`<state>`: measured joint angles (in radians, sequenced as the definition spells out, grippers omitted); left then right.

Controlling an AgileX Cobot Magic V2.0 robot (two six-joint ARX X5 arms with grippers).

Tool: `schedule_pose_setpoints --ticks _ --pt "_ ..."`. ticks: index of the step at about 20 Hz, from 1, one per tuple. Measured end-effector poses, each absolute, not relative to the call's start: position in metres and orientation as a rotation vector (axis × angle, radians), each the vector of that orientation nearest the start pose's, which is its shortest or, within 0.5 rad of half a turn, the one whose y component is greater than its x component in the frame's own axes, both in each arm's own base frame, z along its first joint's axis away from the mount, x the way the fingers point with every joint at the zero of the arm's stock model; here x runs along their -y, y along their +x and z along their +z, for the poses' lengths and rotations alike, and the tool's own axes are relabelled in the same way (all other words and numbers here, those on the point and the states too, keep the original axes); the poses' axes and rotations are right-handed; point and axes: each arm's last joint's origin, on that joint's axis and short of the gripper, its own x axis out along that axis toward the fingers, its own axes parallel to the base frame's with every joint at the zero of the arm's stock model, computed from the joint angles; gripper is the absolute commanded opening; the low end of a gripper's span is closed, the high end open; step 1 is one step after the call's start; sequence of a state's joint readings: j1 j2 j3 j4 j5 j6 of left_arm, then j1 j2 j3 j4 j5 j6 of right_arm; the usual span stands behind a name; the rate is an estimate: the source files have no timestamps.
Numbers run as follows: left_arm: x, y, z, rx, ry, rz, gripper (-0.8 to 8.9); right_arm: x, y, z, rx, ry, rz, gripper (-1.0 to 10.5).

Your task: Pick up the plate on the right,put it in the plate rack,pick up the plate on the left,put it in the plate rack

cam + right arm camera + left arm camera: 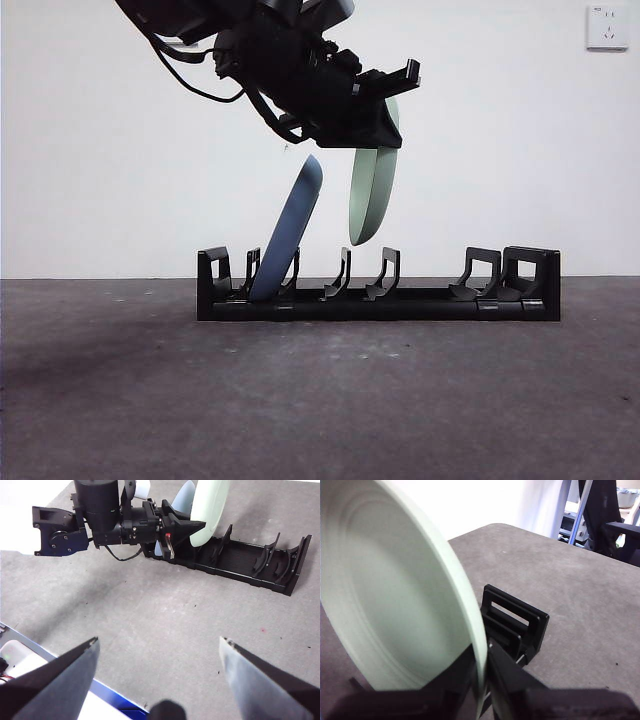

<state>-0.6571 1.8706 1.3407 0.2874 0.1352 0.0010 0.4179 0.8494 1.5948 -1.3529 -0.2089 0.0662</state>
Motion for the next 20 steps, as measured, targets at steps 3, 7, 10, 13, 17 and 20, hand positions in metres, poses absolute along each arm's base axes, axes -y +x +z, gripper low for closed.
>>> schedule_pose_setpoints --ticks 3,7,10,13,17,20 --pt "0.270 0.343 0.252 -0.260 0.067 -0.800 -0.09 -0.031 0.056 0.457 -0.634 -0.002 0.586 4.1" --pt "0.269 0.345 0.250 -0.268 0.072 -0.772 -0.09 -0.031 0.056 0.457 -0.634 -0.002 0.586 4.1" --pt "0.267 0.347 0.243 -0.308 0.081 -0.768 -0.09 -0.031 0.056 0.457 -0.634 -0.002 0.586 4.1" --pt "0.271 0.351 0.219 -0.387 0.103 -0.762 -0.09 -0.031 0.056 0.457 -0.634 -0.002 0.586 4.1" --pt "0.272 0.351 0.216 -0.388 0.112 -0.747 -0.09 -0.031 0.056 0.457 -0.633 -0.003 0.586 4.1" --pt "0.273 0.350 0.215 -0.399 0.117 -0.745 0.05 -0.031 0.056 0.457 -0.632 -0.007 0.588 4.1"
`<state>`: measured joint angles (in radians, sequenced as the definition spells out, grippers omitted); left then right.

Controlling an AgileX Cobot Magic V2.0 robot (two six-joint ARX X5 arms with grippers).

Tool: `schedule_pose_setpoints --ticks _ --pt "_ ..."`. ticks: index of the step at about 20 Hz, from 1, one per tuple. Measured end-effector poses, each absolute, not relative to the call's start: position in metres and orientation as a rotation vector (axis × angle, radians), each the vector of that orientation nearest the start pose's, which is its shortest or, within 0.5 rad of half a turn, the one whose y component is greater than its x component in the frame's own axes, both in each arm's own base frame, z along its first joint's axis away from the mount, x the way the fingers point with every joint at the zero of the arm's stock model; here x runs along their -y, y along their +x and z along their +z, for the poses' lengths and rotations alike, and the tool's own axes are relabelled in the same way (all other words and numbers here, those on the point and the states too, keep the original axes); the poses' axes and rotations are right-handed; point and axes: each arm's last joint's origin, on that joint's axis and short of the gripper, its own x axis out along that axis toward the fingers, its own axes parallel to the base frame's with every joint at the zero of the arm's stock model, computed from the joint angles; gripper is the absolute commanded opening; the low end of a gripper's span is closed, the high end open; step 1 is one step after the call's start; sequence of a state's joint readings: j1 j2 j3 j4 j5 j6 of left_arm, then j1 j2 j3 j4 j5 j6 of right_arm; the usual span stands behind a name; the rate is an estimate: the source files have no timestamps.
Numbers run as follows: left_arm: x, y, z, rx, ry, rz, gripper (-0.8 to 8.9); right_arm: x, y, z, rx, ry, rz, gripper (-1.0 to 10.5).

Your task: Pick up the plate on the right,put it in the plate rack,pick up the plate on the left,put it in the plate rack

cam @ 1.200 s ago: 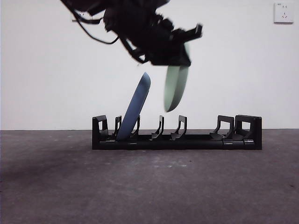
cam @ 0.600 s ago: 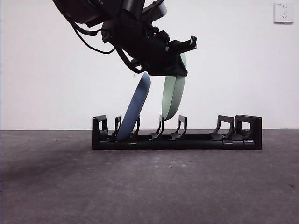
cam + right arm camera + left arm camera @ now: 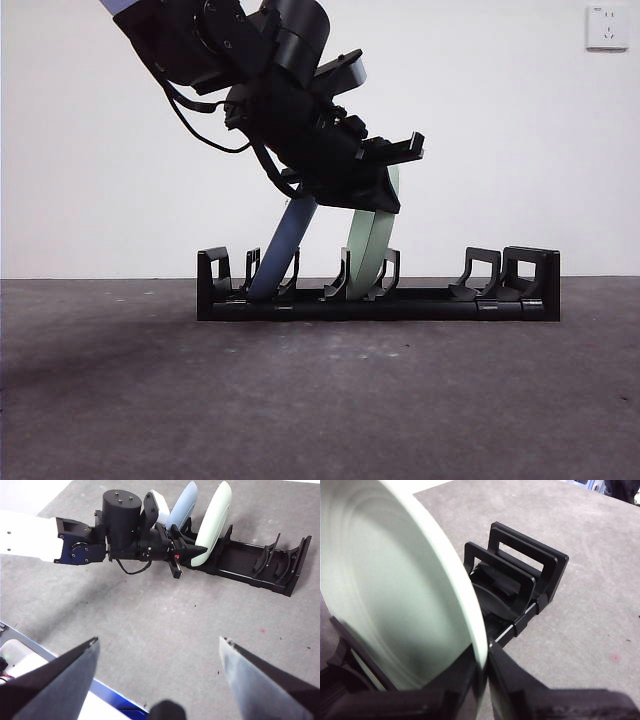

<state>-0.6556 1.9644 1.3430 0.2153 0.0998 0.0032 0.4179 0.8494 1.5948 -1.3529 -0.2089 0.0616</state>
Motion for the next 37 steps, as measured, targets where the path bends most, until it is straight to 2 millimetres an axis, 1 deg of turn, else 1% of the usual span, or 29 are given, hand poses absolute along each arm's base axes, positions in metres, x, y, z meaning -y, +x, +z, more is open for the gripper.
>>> schedule_pose_setpoints --ticks 1,3,4,10,13,15,17,19,20,21,24,28,30,33,35,37 --pt "0.273 0.350 0.215 -0.402 0.119 -0.748 0.40 -0.031 0.056 0.457 -0.632 -0.009 0.589 4.1" --pt "0.274 0.348 0.214 -0.413 0.123 -0.757 1.82 -0.031 0.056 0.457 -0.631 -0.010 0.589 4.1" --pt "0.274 0.348 0.213 -0.425 0.127 -0.757 2.31 -0.031 0.056 0.457 -0.631 -0.011 0.589 4.1" --pt "0.281 0.342 0.213 -0.431 0.132 -0.778 2.30 -0.031 0.056 0.457 -0.630 -0.013 0.590 4.1" --pt "0.284 0.336 0.218 -0.438 0.134 -0.804 2.30 -0.031 0.056 0.457 -0.630 -0.013 0.590 4.1" --pt "0.286 0.327 0.231 -0.430 0.133 -0.832 2.30 -0.031 0.056 0.457 -0.630 -0.013 0.590 4.1" --pt "0.283 0.314 0.254 -0.410 0.130 -0.849 2.30 -0.031 0.056 0.457 -0.630 -0.013 0.590 4.1" --pt "0.274 0.299 0.284 -0.385 0.124 -0.859 2.30 -0.031 0.056 0.457 -0.630 -0.013 0.590 4.1" --pt "0.267 0.289 0.301 -0.372 0.121 -0.864 2.30 -0.031 0.056 0.457 -0.629 -0.016 0.591 4.1" --pt "0.261 0.281 0.313 -0.369 0.121 -0.867 2.30 -0.031 0.056 0.457 -0.629 -0.016 0.591 4.1" --pt "0.236 0.244 0.351 -0.404 0.135 -0.883 2.29 -0.031 0.056 0.457 -0.629 -0.016 0.591 4.1" --pt "0.190 0.187 0.392 -0.448 0.155 -0.902 2.20 -0.031 0.056 0.457 -0.629 -0.016 0.591 4.1" --pt "0.163 0.160 0.405 -0.471 0.162 -0.901 2.20 -0.031 0.056 0.457 -0.629 -0.016 0.591 4.1" --pt "0.127 0.123 0.417 -0.496 0.163 -0.897 2.20 -0.032 0.056 0.457 -0.631 -0.011 0.606 4.1" --pt "0.107 0.102 0.422 -0.494 0.153 -0.895 2.20 -0.032 0.056 0.457 -0.631 -0.009 0.614 4.1" --pt "0.091 0.086 0.426 -0.481 0.146 -0.895 2.20 -0.032 0.056 0.457 -0.631 -0.009 0.614 4.1"
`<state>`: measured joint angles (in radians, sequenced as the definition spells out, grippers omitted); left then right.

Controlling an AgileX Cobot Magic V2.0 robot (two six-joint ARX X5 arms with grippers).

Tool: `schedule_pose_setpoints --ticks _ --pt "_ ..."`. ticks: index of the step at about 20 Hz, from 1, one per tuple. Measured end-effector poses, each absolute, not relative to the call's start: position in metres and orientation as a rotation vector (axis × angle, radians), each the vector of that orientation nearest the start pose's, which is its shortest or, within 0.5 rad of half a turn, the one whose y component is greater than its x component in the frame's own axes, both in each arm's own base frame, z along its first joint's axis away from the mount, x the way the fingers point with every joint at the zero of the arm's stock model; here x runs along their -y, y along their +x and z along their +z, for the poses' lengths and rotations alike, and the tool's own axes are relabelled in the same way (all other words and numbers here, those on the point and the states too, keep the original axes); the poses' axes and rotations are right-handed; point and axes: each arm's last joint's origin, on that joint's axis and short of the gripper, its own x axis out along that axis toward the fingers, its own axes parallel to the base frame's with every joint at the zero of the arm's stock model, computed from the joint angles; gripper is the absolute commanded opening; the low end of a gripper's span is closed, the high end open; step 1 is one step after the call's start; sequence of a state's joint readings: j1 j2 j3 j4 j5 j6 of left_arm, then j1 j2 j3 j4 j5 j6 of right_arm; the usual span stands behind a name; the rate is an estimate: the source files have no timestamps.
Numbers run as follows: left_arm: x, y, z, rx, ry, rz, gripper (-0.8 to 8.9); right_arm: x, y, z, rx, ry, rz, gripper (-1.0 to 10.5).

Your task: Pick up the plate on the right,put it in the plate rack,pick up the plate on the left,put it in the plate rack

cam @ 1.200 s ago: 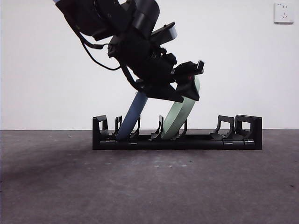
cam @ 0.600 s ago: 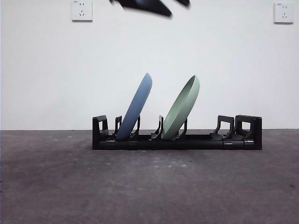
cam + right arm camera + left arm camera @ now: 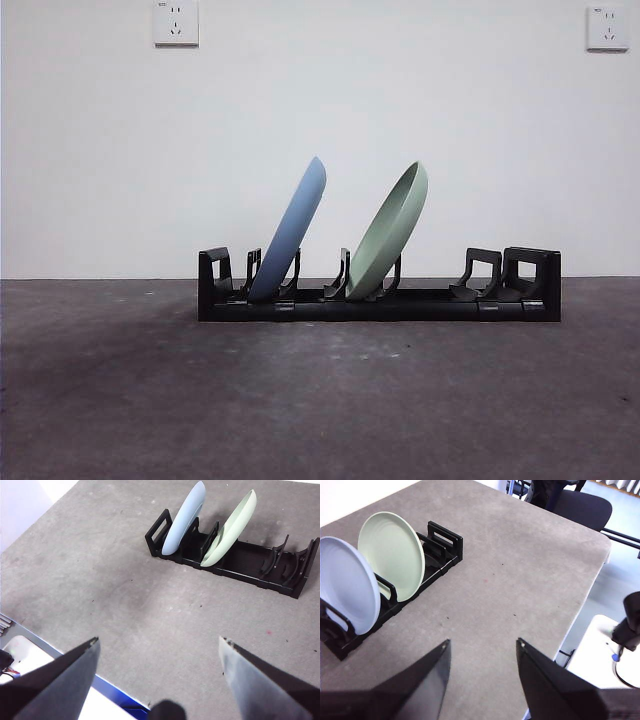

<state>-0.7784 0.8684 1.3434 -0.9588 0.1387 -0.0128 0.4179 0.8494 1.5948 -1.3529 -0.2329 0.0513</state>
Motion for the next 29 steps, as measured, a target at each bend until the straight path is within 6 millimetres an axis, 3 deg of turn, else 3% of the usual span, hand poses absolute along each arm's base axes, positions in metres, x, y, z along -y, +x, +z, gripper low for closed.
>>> schedule_pose_setpoints --ticks 4,5,8,18,29 --pt "0.075 0.070 0.428 -0.460 0.139 -0.898 2.14 -0.032 0.056 0.457 -0.631 -0.009 0.615 3.7" --pt "0.074 0.069 0.428 -0.462 0.139 -0.897 2.04 -0.032 0.056 0.457 -0.631 -0.009 0.615 2.9" --pt "0.074 0.069 0.426 -0.485 0.147 -0.895 -0.12 -0.032 0.055 0.457 -0.632 -0.008 0.617 -0.1" --pt "0.076 0.071 0.425 -0.495 0.144 -0.892 -0.04 -0.033 0.056 0.457 -0.645 0.020 0.630 0.0" --pt "0.087 0.083 0.421 -0.543 0.163 -0.883 -0.04 -0.043 0.089 0.451 -0.724 -0.034 0.471 0.0"
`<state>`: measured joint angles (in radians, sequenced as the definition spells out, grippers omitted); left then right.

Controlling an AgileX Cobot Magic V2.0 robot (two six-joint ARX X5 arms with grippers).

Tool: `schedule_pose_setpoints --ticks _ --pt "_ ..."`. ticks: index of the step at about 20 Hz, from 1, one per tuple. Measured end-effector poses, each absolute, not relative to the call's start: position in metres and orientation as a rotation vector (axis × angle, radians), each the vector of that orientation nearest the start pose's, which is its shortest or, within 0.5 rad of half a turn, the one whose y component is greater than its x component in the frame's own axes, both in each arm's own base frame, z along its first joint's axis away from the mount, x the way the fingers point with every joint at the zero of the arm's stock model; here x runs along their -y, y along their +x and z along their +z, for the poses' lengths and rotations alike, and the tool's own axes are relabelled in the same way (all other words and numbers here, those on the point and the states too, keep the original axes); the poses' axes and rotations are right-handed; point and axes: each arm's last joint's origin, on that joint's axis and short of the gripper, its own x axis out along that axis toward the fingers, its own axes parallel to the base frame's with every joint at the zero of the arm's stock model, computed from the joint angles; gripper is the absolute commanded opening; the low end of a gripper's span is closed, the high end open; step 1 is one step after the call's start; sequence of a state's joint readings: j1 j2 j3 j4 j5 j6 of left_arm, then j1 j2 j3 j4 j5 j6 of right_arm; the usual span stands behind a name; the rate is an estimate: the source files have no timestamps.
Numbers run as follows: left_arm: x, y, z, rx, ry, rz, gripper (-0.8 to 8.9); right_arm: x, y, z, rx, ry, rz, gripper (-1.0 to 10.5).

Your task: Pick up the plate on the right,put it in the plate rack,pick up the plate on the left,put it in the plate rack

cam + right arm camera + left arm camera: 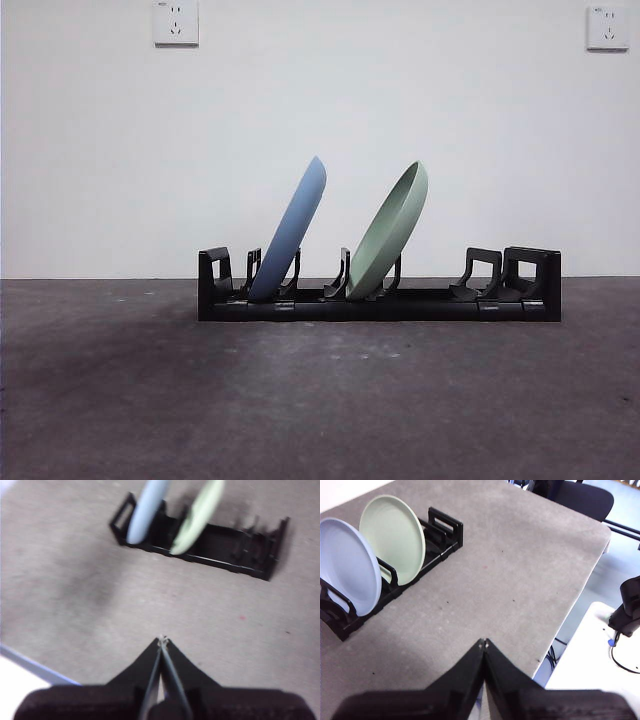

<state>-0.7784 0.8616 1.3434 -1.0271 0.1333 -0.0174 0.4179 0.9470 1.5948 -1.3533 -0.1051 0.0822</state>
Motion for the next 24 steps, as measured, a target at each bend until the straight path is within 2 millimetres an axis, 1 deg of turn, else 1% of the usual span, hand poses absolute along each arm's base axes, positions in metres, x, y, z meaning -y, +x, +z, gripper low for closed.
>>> schedule_pose_setpoints --ticks 1,3,5,6,8,10,12,14,16,19,21,24 --pt "0.089 0.085 0.420 -0.546 0.175 -0.872 -0.04 -0.044 0.093 0.450 -0.737 -0.041 0.458 0.0" --pt "0.094 0.094 0.420 -0.513 0.208 -0.793 -0.04 -0.049 0.104 0.447 -0.768 -0.051 0.442 0.0" --pt "0.095 0.102 0.427 -0.402 0.234 -0.705 -0.04 -0.053 0.115 0.443 -0.802 -0.059 0.434 0.0" --pt "0.090 0.105 0.433 -0.330 0.243 -0.667 -0.04 -0.056 0.121 0.441 -0.821 -0.063 0.431 0.0" --pt "0.078 0.110 0.445 -0.195 0.272 -0.616 -0.04 -0.061 0.133 0.436 -0.860 -0.070 0.427 0.0" --pt "0.061 0.113 0.452 -0.106 0.304 -0.599 -0.04 -0.067 0.146 0.430 -0.903 -0.078 0.422 0.0" --pt "0.042 0.112 0.449 -0.045 0.312 -0.577 -0.04 -0.073 0.158 0.425 -0.943 -0.086 0.417 0.0" --pt "0.026 0.108 0.439 0.006 0.328 -0.471 -0.04 -0.077 0.169 0.419 -0.978 -0.093 0.413 0.0" --pt "0.016 0.103 0.420 0.048 0.342 -0.375 -0.04 -0.081 0.178 0.413 -1.011 -0.099 0.409 0.0" --pt "0.011 0.094 0.376 0.100 0.353 -0.326 -0.04 -0.086 0.189 0.406 -1.049 -0.106 0.404 0.0" --pt "0.010 0.095 0.338 0.107 0.347 -0.309 -0.04 -0.088 0.193 0.403 -1.065 -0.109 0.401 0.0" --pt "0.008 0.097 0.274 0.039 0.289 -0.274 -0.04 -0.089 0.196 0.401 -1.073 -0.111 0.399 0.0"
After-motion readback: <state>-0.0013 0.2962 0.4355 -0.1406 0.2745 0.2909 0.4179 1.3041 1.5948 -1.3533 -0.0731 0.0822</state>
